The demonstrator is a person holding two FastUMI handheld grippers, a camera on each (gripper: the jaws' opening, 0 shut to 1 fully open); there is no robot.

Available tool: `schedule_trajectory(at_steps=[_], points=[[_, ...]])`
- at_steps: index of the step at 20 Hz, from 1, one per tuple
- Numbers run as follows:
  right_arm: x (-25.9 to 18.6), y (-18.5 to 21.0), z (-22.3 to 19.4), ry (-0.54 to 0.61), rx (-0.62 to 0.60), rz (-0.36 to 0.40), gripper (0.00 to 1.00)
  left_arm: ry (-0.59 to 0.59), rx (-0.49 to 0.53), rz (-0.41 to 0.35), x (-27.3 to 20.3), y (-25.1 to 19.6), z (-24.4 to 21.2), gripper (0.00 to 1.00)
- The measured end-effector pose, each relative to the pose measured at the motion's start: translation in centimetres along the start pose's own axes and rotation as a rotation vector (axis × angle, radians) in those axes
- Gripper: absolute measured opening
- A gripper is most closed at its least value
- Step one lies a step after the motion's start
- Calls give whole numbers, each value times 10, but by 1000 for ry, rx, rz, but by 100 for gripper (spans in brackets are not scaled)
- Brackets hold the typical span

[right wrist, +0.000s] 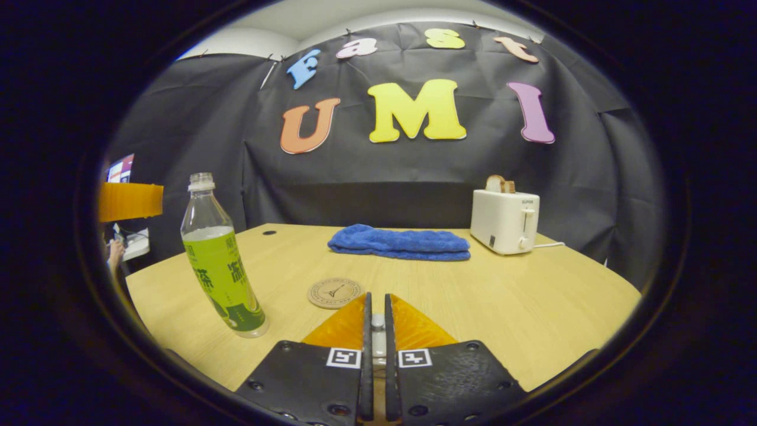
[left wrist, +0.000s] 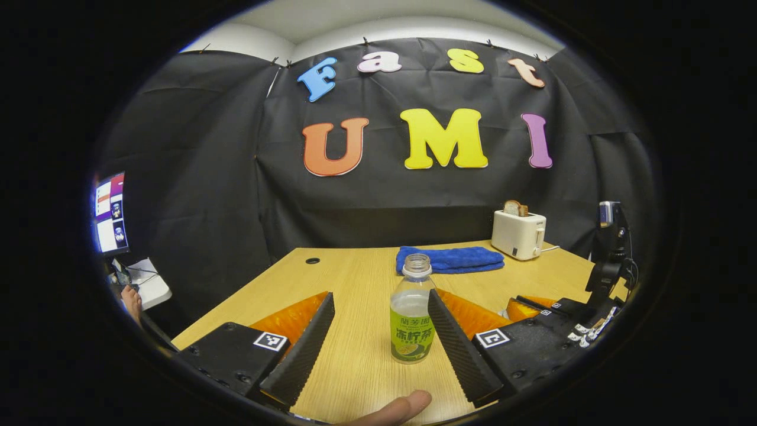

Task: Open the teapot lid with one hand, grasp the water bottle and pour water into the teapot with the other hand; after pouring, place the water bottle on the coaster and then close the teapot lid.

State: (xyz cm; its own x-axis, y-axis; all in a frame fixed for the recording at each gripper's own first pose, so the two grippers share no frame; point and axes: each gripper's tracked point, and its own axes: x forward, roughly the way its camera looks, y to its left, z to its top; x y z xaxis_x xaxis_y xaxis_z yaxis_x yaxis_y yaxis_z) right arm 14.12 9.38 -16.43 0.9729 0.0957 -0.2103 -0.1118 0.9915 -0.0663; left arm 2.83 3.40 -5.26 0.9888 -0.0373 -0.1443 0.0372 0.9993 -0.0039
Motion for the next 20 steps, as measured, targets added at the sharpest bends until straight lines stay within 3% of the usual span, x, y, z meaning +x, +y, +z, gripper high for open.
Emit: schedule_trajectory(at_steps=[1,2,9,15,18,20], points=[[-2,0,1,-6,-24,-7,8,1,2,1,1,0,-1,99],[-1,0,0,-9,-19,-6,1,10,-2,-2,1,0,-3,99],[-8,-3,27,-56,79,51,0,-4,-41,35,0,8,3,99],[-29,-19,66,-126,82,37,0,-35,-43,-11,-2,-3,9,99],[-43,-31,75,-162,72,19,0,-44,-45,-65,1,-15,6,99],[-50,-34,73,-166,68,24,0,-10,-43,-59,6,-14,-5,99]])
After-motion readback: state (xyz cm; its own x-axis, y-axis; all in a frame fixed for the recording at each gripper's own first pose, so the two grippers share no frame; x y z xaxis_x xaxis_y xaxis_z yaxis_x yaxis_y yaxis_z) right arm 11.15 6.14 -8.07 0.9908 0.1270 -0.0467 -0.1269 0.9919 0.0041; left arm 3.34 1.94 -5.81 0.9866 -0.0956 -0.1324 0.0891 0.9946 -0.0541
